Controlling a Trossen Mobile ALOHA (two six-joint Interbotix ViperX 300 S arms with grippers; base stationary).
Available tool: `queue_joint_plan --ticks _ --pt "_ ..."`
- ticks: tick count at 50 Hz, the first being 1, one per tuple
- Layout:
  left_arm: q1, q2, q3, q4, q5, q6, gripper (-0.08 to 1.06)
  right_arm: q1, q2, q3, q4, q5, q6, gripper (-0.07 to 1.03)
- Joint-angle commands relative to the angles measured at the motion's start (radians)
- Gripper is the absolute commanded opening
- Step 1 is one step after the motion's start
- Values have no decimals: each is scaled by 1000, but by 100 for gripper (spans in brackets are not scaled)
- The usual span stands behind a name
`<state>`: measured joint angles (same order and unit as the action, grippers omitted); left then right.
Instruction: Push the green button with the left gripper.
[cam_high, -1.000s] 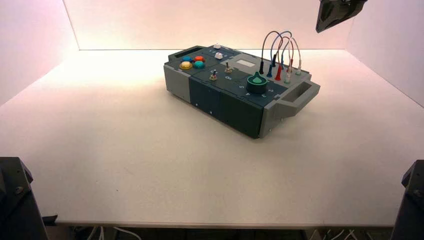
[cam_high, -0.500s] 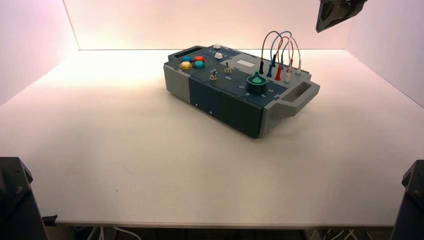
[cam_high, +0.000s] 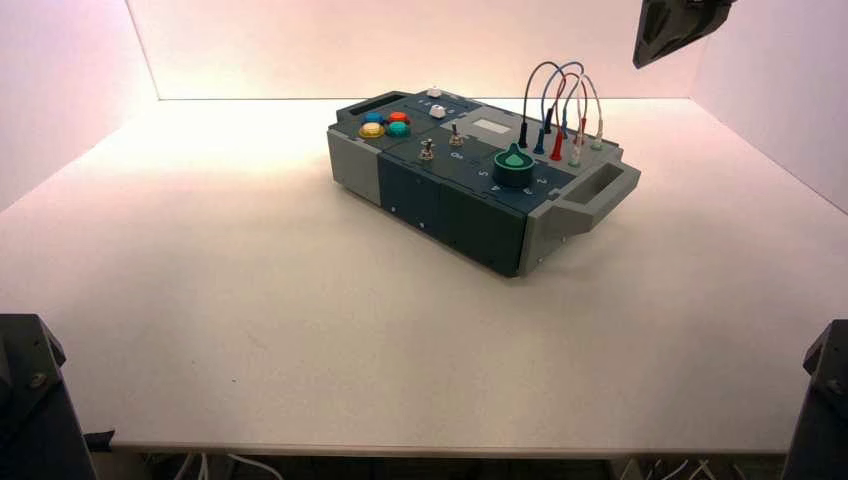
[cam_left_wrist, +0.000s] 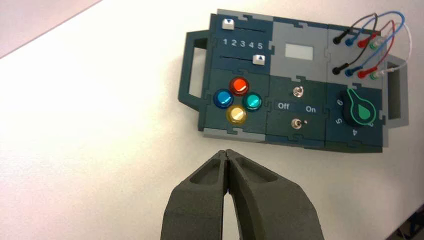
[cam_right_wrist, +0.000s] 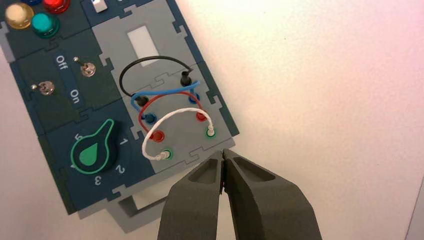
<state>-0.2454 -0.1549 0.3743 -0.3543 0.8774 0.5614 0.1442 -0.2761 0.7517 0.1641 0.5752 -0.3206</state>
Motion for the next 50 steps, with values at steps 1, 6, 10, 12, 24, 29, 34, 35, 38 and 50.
queue_joint_plan --ticks 1,6,10,12,24,29,34,35,38,50 --pt "-21 12 -44 -2 5 3 -3 8 -28 -31 46 5 -6 -2" --pt "-43 41 -74 -3 28 6 -3 25 -28 -35 83 20 -23 -2" --pt "-58 58 -92 -2 37 8 -3 46 -29 -38 104 28 -34 -2" --pt "-67 67 -103 -2 40 9 -3 57 -28 -40 109 32 -37 -2" --pt "-115 121 -147 -2 52 43 -3 110 -32 -46 115 37 -44 -2" --pt "-129 155 -169 2 100 41 -3 124 -31 -52 115 49 -44 -2" --pt "-130 196 -195 2 132 34 -3 129 -31 -54 115 52 -46 -2" --pt "-130 204 -199 3 135 29 -3 129 -31 -54 115 54 -46 -2" --pt "-130 224 -213 2 141 8 -3 129 -31 -52 115 54 -46 -2" --pt "-150 295 -267 29 140 -114 -3 132 -26 -52 115 55 -46 -2"
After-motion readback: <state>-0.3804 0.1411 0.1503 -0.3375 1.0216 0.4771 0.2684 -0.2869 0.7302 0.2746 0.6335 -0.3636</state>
